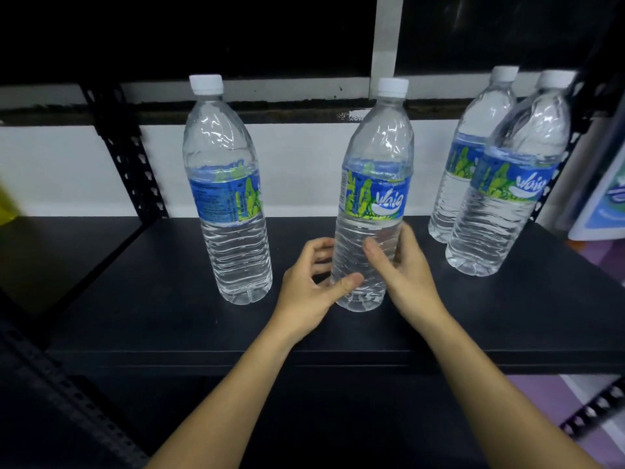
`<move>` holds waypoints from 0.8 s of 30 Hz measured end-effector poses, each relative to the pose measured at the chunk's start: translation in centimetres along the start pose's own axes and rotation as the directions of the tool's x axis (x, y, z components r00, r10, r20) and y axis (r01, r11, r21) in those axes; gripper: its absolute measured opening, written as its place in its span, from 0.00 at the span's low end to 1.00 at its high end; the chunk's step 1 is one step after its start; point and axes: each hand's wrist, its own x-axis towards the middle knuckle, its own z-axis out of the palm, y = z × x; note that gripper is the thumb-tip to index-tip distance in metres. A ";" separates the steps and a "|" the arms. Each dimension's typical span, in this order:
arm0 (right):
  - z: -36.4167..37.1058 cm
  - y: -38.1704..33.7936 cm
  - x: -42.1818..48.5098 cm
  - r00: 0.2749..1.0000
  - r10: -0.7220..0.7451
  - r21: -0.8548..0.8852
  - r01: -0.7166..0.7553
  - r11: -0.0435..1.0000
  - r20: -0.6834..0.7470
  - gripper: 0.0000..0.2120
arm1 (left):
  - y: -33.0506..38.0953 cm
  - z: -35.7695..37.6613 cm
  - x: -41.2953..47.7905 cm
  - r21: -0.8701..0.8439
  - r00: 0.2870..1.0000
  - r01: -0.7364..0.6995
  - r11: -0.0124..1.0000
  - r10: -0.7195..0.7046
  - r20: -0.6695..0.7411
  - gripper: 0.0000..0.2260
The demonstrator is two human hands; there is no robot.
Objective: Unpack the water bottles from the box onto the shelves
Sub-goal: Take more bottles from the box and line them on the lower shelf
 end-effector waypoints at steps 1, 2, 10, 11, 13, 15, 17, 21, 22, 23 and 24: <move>-0.1 -0.5 0.7 1.000 0.000 -0.020 -0.001 1.000 -0.028 0.26 | 0.1 0.1 -0.1 -0.003 1.000 -0.002 1.000 0.002 0.003 0.27; -0.3 -0.9 1.5 0.999 -0.002 -0.045 0.000 0.999 -0.040 0.25 | 0.1 0.2 -0.1 -0.008 1.000 -0.006 1.000 0.006 0.002 0.28; 0.5 -1.0 3.0 0.993 -0.071 -0.154 0.055 0.987 -0.098 0.31 | 0.0 -0.1 0.2 0.082 1.000 0.002 0.997 0.000 -0.028 0.24; 0.6 -1.0 2.9 0.992 -0.073 -0.151 0.057 0.987 -0.105 0.29 | 0.0 -0.2 0.2 0.079 1.000 0.004 0.997 -0.002 -0.026 0.24; 0.5 -0.9 2.8 0.991 -0.070 -0.131 0.055 0.990 -0.113 0.26 | 0.0 -0.1 0.2 0.062 1.000 0.001 0.998 0.000 -0.023 0.24; 0.4 -0.9 2.5 0.992 -0.051 -0.108 0.039 0.993 -0.113 0.26 | -0.1 0.2 0.0 0.030 1.000 -0.009 1.000 0.010 -0.020 0.24; 0.2 -0.8 2.0 0.996 -0.030 -0.098 0.022 0.995 -0.087 0.26 | -0.1 0.5 -0.2 -0.007 1.000 -0.016 1.000 0.015 -0.020 0.26; -0.2 0.2 -0.2 0.997 0.016 -0.059 -0.011 0.998 0.075 0.31 | -0.1 0.5 -0.2 -0.036 1.000 -0.030 0.999 0.030 0.005 0.29; -0.3 0.5 -0.6 0.994 0.020 -0.059 -0.014 0.998 0.103 0.32 | 0.0 0.5 -0.3 -0.035 0.999 -0.031 0.999 0.032 0.022 0.28; -0.3 0.7 -1.0 0.992 0.019 -0.053 -0.013 0.999 0.127 0.32 | 0.1 0.5 -0.4 -0.026 0.998 -0.031 0.999 0.033 0.045 0.28; -0.4 0.8 -1.1 0.989 0.019 -0.047 -0.012 0.999 0.150 0.32 | 0.2 0.6 -0.5 -0.012 0.997 -0.034 0.999 0.034 0.070 0.28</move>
